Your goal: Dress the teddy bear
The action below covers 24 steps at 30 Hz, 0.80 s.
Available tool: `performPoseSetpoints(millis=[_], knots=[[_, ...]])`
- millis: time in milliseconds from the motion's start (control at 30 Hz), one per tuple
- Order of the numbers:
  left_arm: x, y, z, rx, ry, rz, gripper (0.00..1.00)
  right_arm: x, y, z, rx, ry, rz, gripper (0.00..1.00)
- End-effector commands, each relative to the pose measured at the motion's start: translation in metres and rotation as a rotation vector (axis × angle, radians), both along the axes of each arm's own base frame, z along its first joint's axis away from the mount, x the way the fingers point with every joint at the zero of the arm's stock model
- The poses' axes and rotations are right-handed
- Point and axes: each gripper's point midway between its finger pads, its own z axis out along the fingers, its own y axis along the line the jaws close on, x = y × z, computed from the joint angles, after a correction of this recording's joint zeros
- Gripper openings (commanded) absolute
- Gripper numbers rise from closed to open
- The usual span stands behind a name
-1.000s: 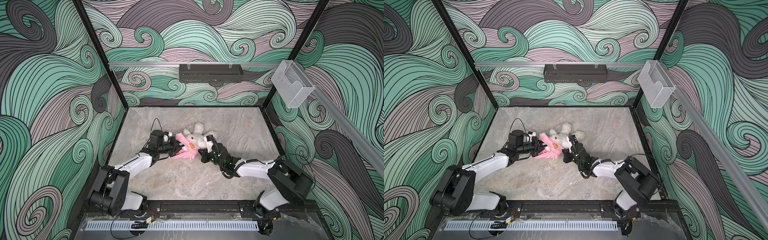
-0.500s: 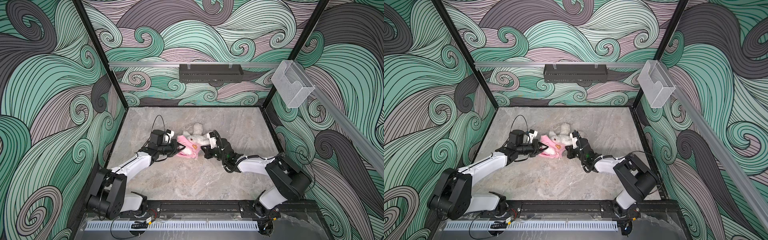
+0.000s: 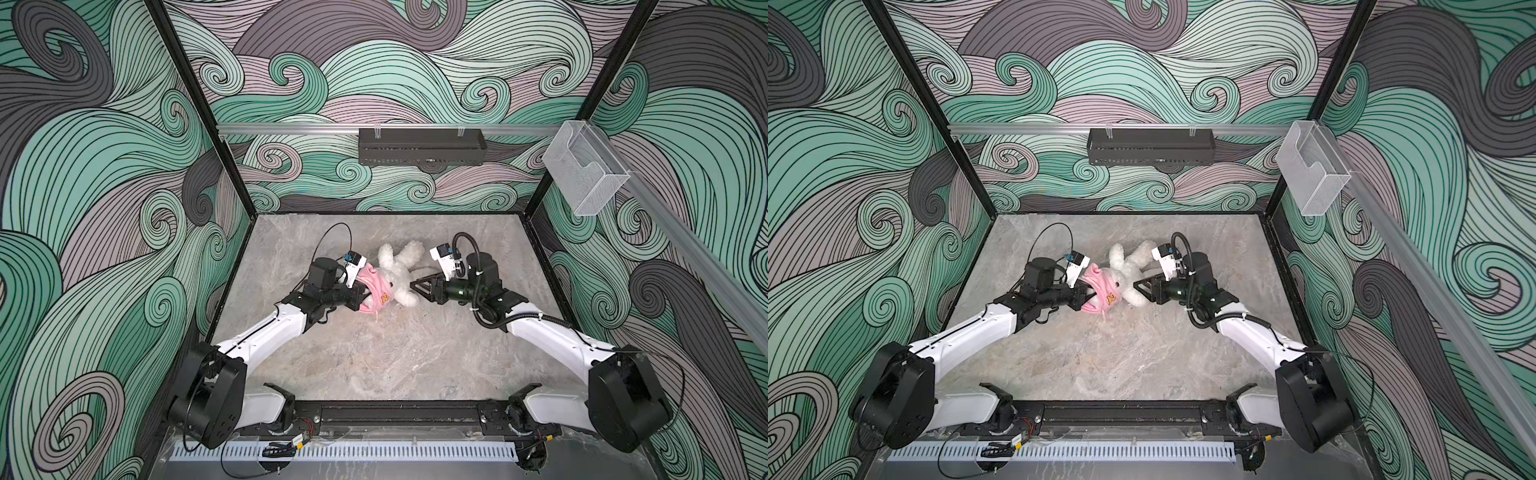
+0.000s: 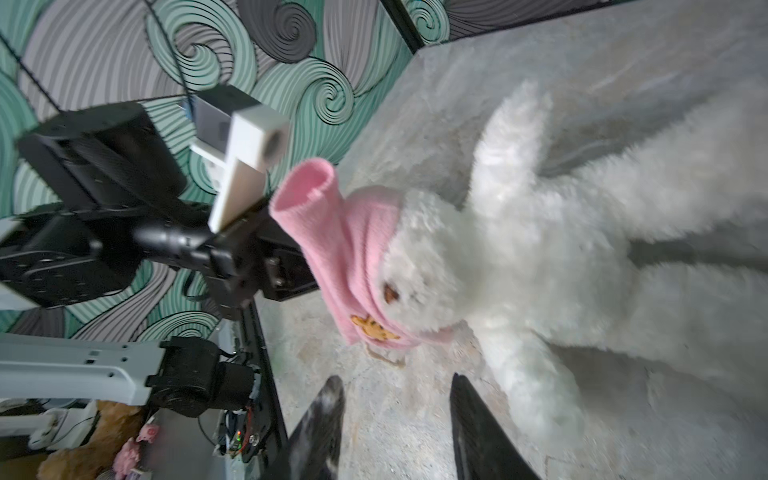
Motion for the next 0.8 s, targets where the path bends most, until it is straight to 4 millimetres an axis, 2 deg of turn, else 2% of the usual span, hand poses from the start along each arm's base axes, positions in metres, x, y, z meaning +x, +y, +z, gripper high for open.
performPoseSetpoints(millis=[0,67,133,233,367,667,767], knots=[[0.008,-0.008,0.029,0.026,-0.213,-0.080,0.00,-0.007,0.012,0.016,0.045,0.087,0.083,0.44],[0.004,-0.012,0.030,0.032,-0.266,-0.125,0.00,0.004,0.014,0.013,0.022,0.116,0.056,0.42],[0.005,-0.016,0.028,0.064,-0.305,-0.156,0.00,0.013,0.025,0.013,0.036,0.163,0.077,0.37],[0.001,-0.021,0.022,0.109,-0.327,-0.219,0.00,0.017,0.040,0.013,0.054,0.222,0.142,0.36],[0.001,-0.024,0.020,0.134,-0.355,-0.248,0.00,0.026,0.047,0.007,0.040,0.236,0.136,0.36],[0.002,-0.027,0.011,0.163,-0.346,-0.263,0.00,0.024,0.070,-0.026,0.002,0.331,0.175,0.35],[0.001,-0.028,0.010,0.167,-0.335,-0.264,0.00,0.023,0.068,-0.036,-0.024,0.340,0.163,0.35]])
